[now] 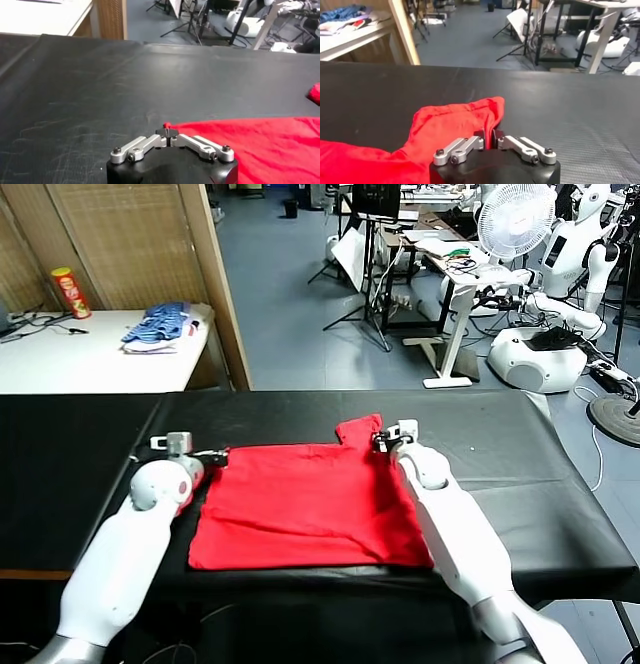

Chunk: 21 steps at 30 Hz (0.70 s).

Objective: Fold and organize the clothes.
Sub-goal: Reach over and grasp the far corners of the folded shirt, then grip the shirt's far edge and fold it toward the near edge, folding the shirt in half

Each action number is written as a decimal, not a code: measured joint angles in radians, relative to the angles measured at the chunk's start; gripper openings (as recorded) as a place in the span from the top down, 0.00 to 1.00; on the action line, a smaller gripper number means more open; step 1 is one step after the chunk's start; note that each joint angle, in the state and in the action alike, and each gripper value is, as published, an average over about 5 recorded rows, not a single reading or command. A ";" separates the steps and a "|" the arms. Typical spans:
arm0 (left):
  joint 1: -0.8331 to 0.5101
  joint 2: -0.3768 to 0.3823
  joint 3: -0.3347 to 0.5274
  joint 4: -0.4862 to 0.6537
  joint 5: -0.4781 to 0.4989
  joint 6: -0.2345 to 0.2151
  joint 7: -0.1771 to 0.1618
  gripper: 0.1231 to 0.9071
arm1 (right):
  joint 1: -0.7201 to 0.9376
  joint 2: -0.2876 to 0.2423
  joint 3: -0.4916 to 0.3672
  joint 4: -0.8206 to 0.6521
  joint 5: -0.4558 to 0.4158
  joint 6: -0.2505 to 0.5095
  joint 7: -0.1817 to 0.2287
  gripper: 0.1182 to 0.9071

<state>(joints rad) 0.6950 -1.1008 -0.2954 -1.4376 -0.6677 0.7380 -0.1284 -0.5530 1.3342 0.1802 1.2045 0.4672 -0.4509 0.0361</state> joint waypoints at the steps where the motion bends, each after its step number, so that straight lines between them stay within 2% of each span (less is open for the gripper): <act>1: -0.005 -0.003 -0.006 -0.004 0.004 0.000 0.000 1.00 | -0.005 -0.008 0.003 0.011 0.009 0.005 -0.006 0.92; 5: -0.022 -0.003 -0.026 -0.029 -0.004 0.000 0.000 1.00 | -0.032 -0.044 0.010 0.077 0.046 0.003 -0.013 0.92; 11: 0.000 0.034 -0.039 -0.103 -0.043 0.000 -0.009 1.00 | -0.109 -0.126 0.030 0.222 0.116 -0.029 0.003 0.92; 21: 0.196 0.164 -0.094 -0.345 -0.093 0.000 -0.025 1.00 | -0.260 -0.260 0.076 0.453 0.213 -0.123 0.002 0.92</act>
<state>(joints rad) 0.8909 -0.9370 -0.3893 -1.7825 -0.7606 0.7376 -0.1537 -0.8133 1.0744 0.2558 1.6575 0.6800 -0.5739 0.0382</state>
